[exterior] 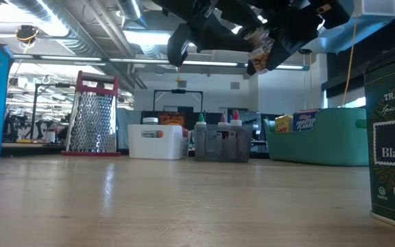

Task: Pick & Place Kitchen Items
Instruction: Put the top brown seasoning bottle into the white bin

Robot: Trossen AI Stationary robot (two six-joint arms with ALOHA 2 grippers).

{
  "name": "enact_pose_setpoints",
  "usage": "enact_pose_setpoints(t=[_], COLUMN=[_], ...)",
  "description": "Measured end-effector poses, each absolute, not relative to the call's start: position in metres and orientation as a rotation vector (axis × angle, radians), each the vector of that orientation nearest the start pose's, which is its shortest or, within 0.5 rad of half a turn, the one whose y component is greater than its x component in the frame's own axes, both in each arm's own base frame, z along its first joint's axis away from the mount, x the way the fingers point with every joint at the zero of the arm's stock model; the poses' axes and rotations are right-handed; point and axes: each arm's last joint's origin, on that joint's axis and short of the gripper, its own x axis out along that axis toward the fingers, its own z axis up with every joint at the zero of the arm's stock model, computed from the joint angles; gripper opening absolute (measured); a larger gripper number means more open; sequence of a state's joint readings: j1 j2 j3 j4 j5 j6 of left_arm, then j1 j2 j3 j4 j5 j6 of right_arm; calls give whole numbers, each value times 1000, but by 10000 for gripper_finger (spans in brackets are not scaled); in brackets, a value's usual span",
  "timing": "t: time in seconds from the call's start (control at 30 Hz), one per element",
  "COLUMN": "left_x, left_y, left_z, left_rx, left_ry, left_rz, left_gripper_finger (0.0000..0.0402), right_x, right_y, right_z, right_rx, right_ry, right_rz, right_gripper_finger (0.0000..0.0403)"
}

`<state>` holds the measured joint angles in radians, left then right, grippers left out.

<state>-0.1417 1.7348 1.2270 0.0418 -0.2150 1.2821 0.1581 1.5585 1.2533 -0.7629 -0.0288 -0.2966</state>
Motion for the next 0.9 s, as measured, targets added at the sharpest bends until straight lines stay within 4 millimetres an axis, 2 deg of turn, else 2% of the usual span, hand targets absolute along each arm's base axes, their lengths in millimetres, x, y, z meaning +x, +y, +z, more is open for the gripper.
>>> enact_pose_setpoints(t=[0.53, 0.9], left_x=[389, 389], left_y=[-51, -51], left_z=[255, 254], left_rx=[1304, 1294], left_ry=[438, 447], left_rz=[-223, -222], left_gripper_finger=[178, 222], right_x=[311, 311], right_y=[50, 51], right_z=[267, 267], right_rx=[-335, -335], right_ry=[1036, 1029], right_rz=[328, 338], right_gripper_finger=[197, 197])
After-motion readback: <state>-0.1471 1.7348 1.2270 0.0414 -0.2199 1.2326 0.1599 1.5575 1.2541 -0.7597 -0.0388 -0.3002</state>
